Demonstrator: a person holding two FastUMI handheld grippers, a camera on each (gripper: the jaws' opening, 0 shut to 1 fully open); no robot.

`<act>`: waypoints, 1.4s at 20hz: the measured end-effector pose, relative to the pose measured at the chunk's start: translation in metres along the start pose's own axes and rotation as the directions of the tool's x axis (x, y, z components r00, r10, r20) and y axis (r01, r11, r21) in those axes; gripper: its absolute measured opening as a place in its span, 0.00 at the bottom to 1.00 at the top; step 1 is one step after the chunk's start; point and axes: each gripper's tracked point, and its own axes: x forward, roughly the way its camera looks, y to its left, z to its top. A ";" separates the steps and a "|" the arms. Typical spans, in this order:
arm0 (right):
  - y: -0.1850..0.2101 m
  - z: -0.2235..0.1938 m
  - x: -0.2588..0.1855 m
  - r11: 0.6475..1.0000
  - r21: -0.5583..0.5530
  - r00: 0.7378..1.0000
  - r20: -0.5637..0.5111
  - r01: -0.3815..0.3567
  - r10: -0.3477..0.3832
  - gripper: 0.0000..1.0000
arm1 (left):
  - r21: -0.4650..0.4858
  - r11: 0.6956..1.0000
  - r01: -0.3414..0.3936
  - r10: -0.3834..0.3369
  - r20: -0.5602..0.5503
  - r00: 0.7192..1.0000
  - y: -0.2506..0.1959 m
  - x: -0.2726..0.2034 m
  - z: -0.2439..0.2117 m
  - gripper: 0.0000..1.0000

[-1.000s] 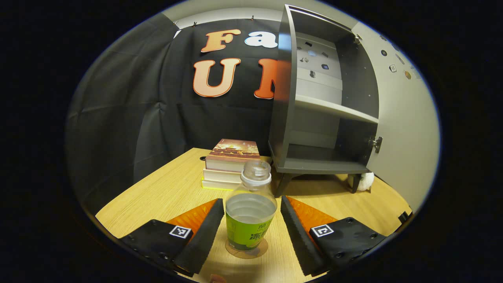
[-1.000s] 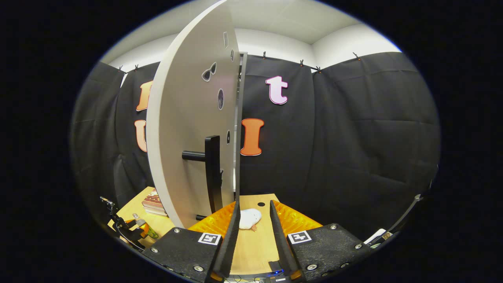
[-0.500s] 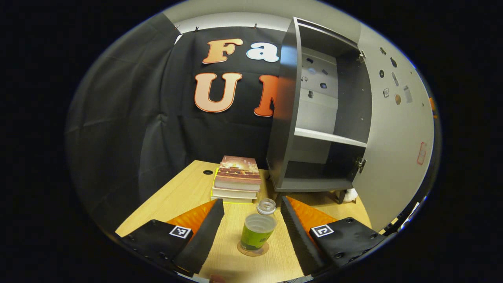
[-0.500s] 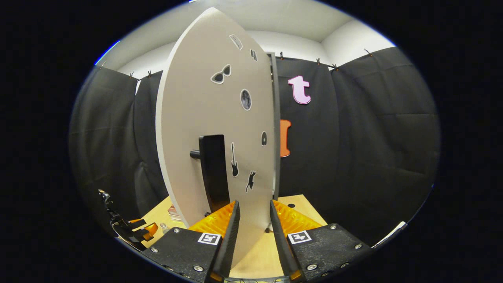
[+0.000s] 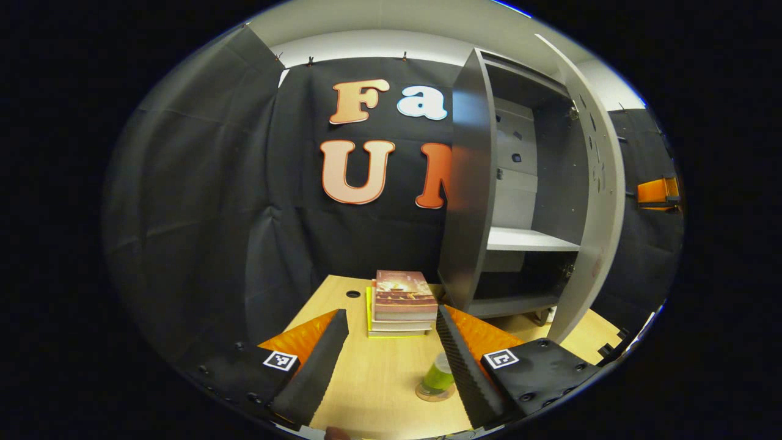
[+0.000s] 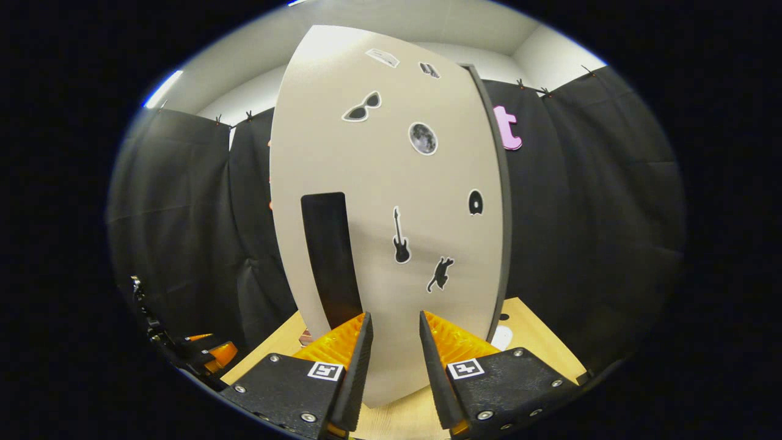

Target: Open the cabinet door with the right hand, grasp the bottle in the cabinet with the left hand and place it on the coaster, then close the cabinet door with the right hand.

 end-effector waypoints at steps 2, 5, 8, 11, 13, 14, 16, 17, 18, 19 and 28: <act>0.012 -0.003 0.004 1.000 0.003 1.000 -0.002 -0.028 0.028 0.48 | -0.001 1.000 -0.019 0.019 0.011 1.000 0.017 0.000 0.010 0.95; 0.024 0.000 0.009 0.999 -0.014 0.999 0.010 -0.036 0.036 0.48 | 0.005 0.999 -0.054 0.054 0.030 0.998 0.043 -0.002 0.025 0.95; 0.026 0.000 0.014 0.999 -0.018 0.999 0.010 -0.032 0.032 0.48 | 0.006 0.997 -0.071 0.071 0.039 0.997 0.059 -0.004 0.033 0.95; 0.030 0.000 0.017 0.999 -0.001 0.999 0.010 -0.035 0.035 0.48 | 0.020 0.996 -0.083 0.082 0.027 0.996 0.070 -0.001 0.035 0.95; 0.031 0.002 0.021 0.999 -0.008 0.999 0.013 -0.031 0.031 0.48 | 0.029 0.996 -0.089 0.089 0.028 0.996 0.074 0.002 0.040 0.95; 0.031 0.002 0.023 0.999 -0.013 0.999 0.014 -0.029 0.029 0.48 | 0.031 0.995 -0.091 0.090 0.030 0.995 0.074 0.002 0.043 0.95; 0.032 0.002 0.028 1.000 -0.019 1.000 0.013 -0.024 0.024 0.48 | 0.036 0.995 -0.093 0.092 0.033 0.995 0.075 0.004 0.049 0.95; 0.032 0.003 0.030 1.000 -0.021 1.000 0.014 -0.019 0.020 0.48 | 0.037 0.995 -0.095 0.093 0.034 0.995 0.076 0.003 0.050 0.95; 0.032 0.004 0.032 1.000 -0.022 1.000 0.014 -0.015 0.016 0.48 | 0.034 0.995 -0.094 0.093 0.033 0.995 0.077 0.002 0.052 0.95; 0.032 0.004 0.035 1.000 -0.023 1.000 0.015 -0.010 0.010 0.48 | 0.024 0.995 -0.094 0.093 0.030 0.995 0.078 0.002 0.053 0.95; 0.028 0.004 0.075 0.998 -0.049 0.999 0.033 0.045 -0.044 0.48 | -0.018 0.991 -0.130 0.130 0.015 0.991 0.109 0.006 0.072 0.94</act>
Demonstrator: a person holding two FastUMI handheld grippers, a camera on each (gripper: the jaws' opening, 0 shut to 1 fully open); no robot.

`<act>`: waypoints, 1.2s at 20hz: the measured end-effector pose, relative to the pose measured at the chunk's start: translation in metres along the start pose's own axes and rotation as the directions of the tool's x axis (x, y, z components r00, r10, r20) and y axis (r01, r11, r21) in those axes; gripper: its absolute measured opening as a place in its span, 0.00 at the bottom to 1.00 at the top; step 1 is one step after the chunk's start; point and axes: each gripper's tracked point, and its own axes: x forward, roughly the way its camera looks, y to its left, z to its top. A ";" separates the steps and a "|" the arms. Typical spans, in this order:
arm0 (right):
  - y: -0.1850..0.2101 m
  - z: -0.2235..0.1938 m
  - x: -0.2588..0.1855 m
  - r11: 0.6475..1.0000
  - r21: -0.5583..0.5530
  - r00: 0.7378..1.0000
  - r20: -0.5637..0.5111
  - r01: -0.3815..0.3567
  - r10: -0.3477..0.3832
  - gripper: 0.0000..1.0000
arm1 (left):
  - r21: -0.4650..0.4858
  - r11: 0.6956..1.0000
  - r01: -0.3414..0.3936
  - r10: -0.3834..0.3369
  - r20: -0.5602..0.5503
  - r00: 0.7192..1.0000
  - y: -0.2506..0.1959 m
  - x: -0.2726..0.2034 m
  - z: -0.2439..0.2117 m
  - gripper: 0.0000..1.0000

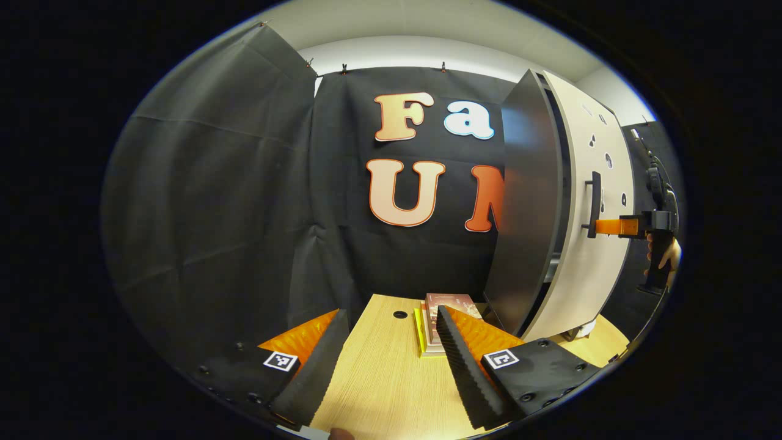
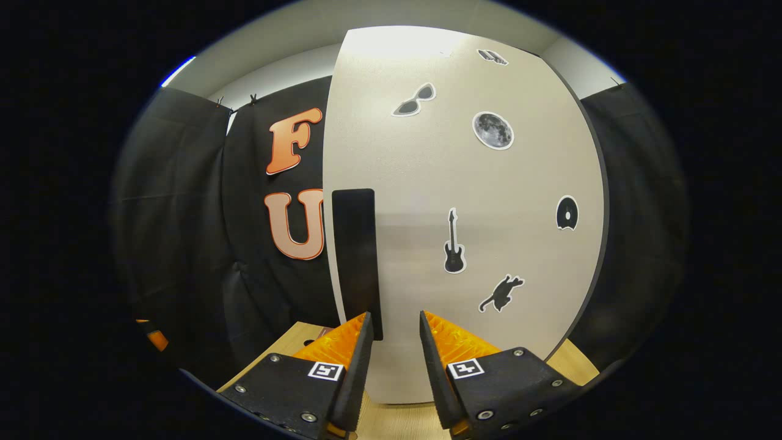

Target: Open the cabinet door with the right hand, grasp the bottle in the cabinet with the left hand and place it on the coaster, then close the cabinet door with the right hand.

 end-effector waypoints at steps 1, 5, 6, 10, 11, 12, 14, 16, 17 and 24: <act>-0.001 0.000 0.003 1.000 -0.003 1.000 0.001 0.007 -0.007 0.48 | 0.003 1.000 -0.004 0.004 0.000 1.000 0.003 0.002 0.002 0.95; -0.001 0.001 0.009 1.000 -0.009 1.000 0.005 0.016 -0.016 0.48 | 0.014 1.000 -0.023 0.023 -0.008 1.000 0.013 0.006 0.012 0.95; -0.002 0.001 0.009 1.000 -0.006 1.000 0.003 0.015 -0.015 0.48 | 0.012 1.000 -0.020 0.020 -0.011 1.000 0.014 0.007 0.016 0.95; -0.003 0.000 0.012 1.000 0.015 1.000 -0.015 0.010 -0.010 0.48 | -0.003 1.000 -0.003 0.003 -0.022 1.000 0.010 0.009 0.032 0.95; -0.004 0.001 0.011 1.000 0.022 1.000 -0.027 0.014 -0.014 0.48 | -0.004 1.000 0.001 -0.001 -0.016 1.000 0.011 0.009 0.040 0.95; -0.002 0.004 0.007 0.999 0.034 1.000 -0.030 0.011 -0.010 0.48 | -0.004 1.000 -0.006 0.006 -0.008 1.000 0.014 0.011 0.048 0.95; 0.001 0.016 -0.001 0.999 0.045 1.000 -0.023 -0.008 0.009 0.48 | 0.000 1.000 -0.019 0.019 0.008 1.000 0.019 0.013 0.065 0.95; -0.005 0.032 -0.018 0.999 0.035 1.000 -0.006 -0.015 0.015 0.48 | 0.006 1.000 -0.024 0.024 0.025 0.999 0.022 0.014 0.084 0.94; -0.008 0.041 -0.028 1.000 0.026 1.000 0.010 -0.016 0.016 0.48 | 0.012 0.999 -0.030 0.030 0.035 0.999 0.025 0.015 0.094 0.95; -0.077 0.095 -0.111 0.993 -0.069 0.992 0.081 0.099 -0.093 0.48 | 0.064 0.998 -0.021 0.014 0.113 0.994 0.025 -0.001 0.161 0.95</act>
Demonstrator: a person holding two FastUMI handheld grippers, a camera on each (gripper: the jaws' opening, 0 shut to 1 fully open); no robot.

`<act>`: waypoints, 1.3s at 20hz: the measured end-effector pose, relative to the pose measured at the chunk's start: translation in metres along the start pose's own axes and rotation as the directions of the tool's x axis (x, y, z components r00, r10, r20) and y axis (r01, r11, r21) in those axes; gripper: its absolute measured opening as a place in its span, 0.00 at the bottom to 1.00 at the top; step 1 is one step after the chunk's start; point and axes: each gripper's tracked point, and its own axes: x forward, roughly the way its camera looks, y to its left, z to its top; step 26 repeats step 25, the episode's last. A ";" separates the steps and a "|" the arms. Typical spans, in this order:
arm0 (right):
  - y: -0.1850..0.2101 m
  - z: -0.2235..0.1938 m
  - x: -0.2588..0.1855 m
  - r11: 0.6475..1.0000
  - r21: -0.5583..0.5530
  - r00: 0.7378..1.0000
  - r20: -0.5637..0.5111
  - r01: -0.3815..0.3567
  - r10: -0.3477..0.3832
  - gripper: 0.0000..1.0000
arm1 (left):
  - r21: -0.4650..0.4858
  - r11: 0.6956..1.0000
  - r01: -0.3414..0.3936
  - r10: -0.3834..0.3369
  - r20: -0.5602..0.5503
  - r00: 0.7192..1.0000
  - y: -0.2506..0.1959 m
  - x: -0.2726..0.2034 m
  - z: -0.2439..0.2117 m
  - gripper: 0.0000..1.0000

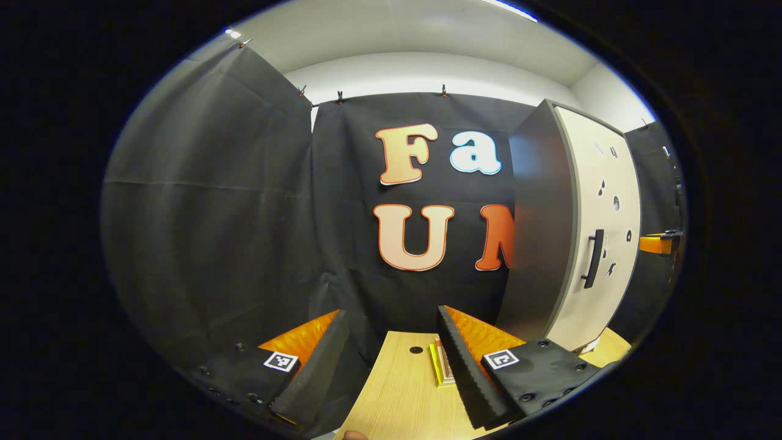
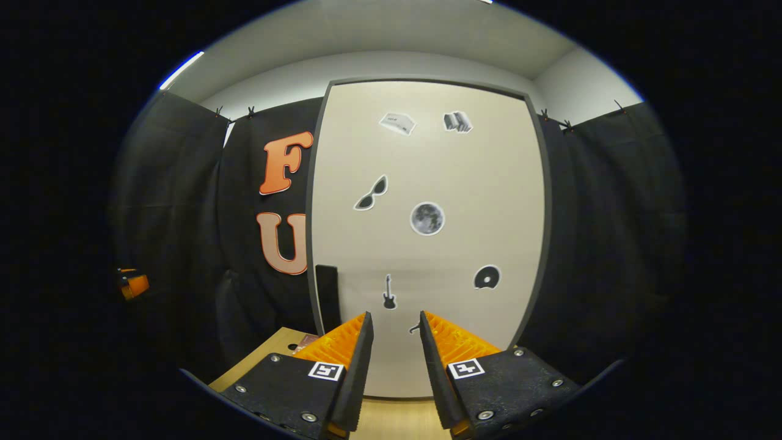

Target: Open the cabinet door with the right hand, grasp the bottle in the cabinet with the left hand and place it on the coaster, then close the cabinet door with the right hand.

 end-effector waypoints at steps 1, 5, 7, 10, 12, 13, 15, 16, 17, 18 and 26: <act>-0.011 0.008 -0.013 1.000 -0.005 1.000 0.012 0.019 -0.019 0.48 | 0.004 1.000 -0.003 0.003 0.003 1.000 0.004 -0.002 0.009 0.95; -0.059 0.025 -0.059 0.993 -0.036 0.992 0.059 0.113 -0.110 0.48 | 0.066 0.996 -0.057 0.053 0.051 0.997 0.031 -0.008 0.048 0.96; -0.078 0.028 -0.080 0.988 -0.033 0.987 0.065 0.152 -0.149 0.48 | 0.073 0.995 -0.073 0.067 0.073 0.995 0.040 -0.014 0.067 0.95; -0.105 0.032 -0.105 0.979 -0.032 0.977 0.070 0.203 -0.200 0.48 | 0.038 0.996 -0.078 0.075 0.084 0.994 0.049 -0.025 0.082 0.95; -0.119 0.035 -0.119 0.972 -0.037 0.970 0.079 0.231 -0.228 0.48 | 0.010 0.997 -0.080 0.079 0.082 0.993 0.053 -0.035 0.090 0.94; -0.121 0.036 -0.124 0.971 -0.037 0.969 0.081 0.238 -0.235 0.48 | 0.001 0.996 -0.084 0.084 0.084 0.993 0.057 -0.038 0.094 0.94; -0.128 0.037 -0.133 0.966 -0.040 0.964 0.090 0.254 -0.250 0.49 | 0.003 0.996 -0.094 0.093 0.098 0.991 0.062 -0.043 0.104 0.95; -0.130 0.038 -0.139 0.965 -0.041 0.962 0.092 0.260 -0.256 0.48 | 0.014 0.995 -0.099 0.097 0.111 0.989 0.062 -0.045 0.110 0.95; -0.130 0.037 -0.142 0.964 -0.039 0.962 0.094 0.262 -0.257 0.48 | 0.024 0.994 -0.102 0.098 0.125 0.987 0.061 -0.047 0.115 0.95; -0.129 0.037 -0.147 0.965 -0.036 0.962 0.095 0.261 -0.257 0.48 | 0.028 0.995 -0.099 0.094 0.137 0.986 0.058 -0.049 0.120 0.95; -0.128 0.038 -0.165 0.961 -0.032 0.957 0.108 0.273 -0.268 0.49 | 0.027 0.998 -0.052 0.047 0.164 0.985 0.045 -0.062 0.132 0.94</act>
